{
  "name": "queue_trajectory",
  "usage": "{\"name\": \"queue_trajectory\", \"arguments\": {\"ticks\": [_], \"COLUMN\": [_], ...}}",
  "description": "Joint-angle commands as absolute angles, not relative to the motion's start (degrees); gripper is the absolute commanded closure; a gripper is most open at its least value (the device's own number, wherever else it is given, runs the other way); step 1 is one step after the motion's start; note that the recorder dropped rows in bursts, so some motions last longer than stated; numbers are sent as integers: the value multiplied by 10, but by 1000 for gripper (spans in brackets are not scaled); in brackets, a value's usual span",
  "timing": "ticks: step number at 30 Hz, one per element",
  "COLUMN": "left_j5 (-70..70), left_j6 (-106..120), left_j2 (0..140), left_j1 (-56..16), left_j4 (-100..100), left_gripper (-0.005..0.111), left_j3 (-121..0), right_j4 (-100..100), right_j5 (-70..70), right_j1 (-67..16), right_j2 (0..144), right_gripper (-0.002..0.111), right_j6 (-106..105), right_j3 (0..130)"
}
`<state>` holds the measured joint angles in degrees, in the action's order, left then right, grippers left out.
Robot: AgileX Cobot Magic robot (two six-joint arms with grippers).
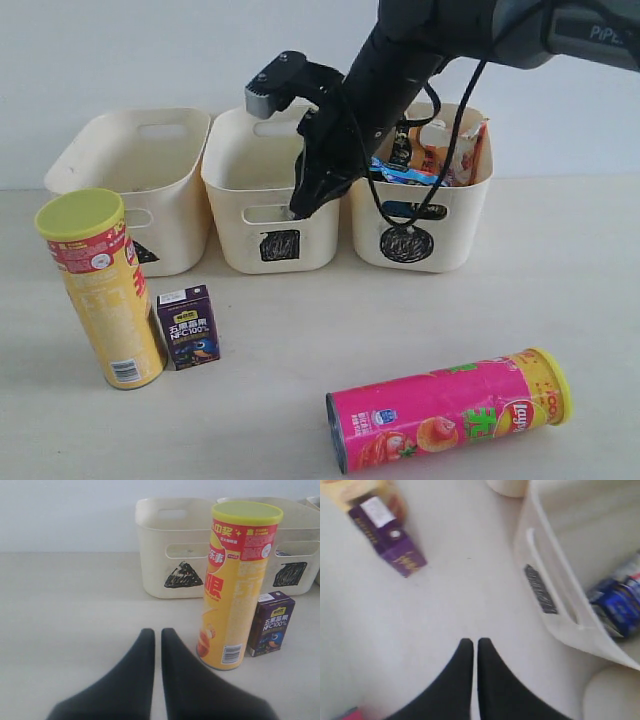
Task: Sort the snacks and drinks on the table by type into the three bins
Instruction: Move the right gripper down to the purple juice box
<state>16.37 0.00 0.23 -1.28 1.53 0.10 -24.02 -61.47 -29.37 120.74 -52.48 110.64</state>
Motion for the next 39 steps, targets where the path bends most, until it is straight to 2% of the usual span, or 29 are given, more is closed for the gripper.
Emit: {"name": "queue_trajectory", "arguments": {"ticks": [1,6,13,23,29,35,37,39], "left_j5": [159,159,159,158,159,159,159,159], "left_j6": [-5,-5,-5,-5,-5,-5,-5,-5], "left_j2": [0,0,0,0,0,0,0,0], "left_j1": [-12,-12,-12,-12,-12,-12,-12,-12], "left_j4": [17,17,17,17,17,17,17,17], "left_gripper": [102,102,102,102,102,102,102,102], "left_j3": [0,0,0,0,0,0,0,0], "right_j4": [-328,-337,-170,-158,-155,-157,-162,-162], "right_j5": [-700,-700,-644,-558,-558,-558,-556,-556], "right_j1": [-292,-339,-423,-423,-423,-423,-423,-423], "right_j2": [1199,1204,1207,1259,1327,1347,1347,1347], "right_gripper": [108,108,108,108,108,108,104,92], "right_j6": [-642,-650,-688,-650,-644,-676,-680,-680], "right_j3": [1110,1110,1110,1149,1212,1219,1219,1219]}}
